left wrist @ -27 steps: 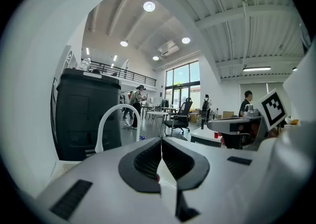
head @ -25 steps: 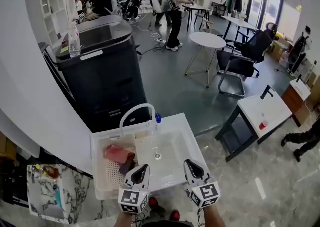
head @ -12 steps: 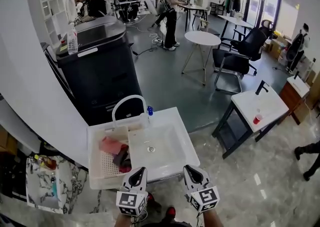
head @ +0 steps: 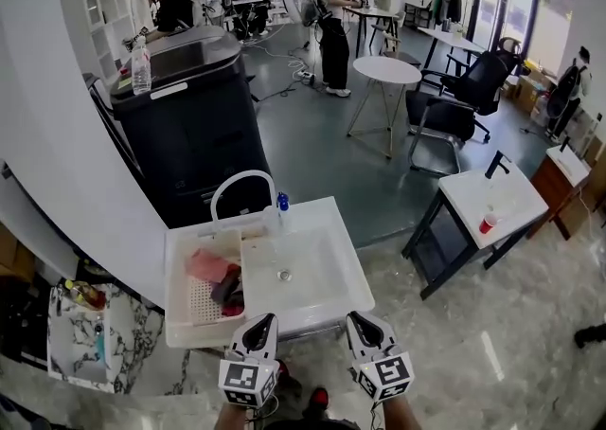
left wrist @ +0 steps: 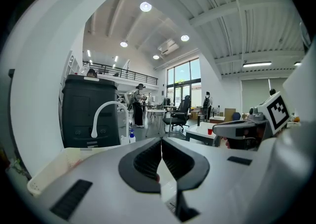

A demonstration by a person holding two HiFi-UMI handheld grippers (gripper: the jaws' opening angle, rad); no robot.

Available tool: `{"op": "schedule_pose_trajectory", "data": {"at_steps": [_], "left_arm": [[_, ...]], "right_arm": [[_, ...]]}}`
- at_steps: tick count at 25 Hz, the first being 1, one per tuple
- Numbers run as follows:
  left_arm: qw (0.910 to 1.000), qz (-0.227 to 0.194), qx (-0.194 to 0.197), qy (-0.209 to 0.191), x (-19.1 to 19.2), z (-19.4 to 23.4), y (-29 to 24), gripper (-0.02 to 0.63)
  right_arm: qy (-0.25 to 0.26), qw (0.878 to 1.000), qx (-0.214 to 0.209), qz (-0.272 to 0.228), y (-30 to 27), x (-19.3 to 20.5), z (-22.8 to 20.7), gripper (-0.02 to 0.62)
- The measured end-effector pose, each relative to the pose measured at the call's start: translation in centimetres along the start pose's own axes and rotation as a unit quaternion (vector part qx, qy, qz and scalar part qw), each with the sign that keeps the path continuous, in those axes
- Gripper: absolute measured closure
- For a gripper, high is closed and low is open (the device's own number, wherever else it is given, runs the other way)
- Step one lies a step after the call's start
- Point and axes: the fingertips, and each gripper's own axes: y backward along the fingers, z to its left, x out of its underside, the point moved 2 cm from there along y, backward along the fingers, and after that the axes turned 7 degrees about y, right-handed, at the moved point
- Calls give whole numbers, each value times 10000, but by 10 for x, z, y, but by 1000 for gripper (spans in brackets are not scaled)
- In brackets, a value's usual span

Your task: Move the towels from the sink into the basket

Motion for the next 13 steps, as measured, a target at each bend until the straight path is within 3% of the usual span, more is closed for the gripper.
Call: {"op": "schedule_pose_trajectory", "data": {"at_steps": [13], "left_arm": [[9999,29,-95,38,7,5,-1,597]], "right_arm": [[-6,9999,-154,19,-7,8,6,551]]}}
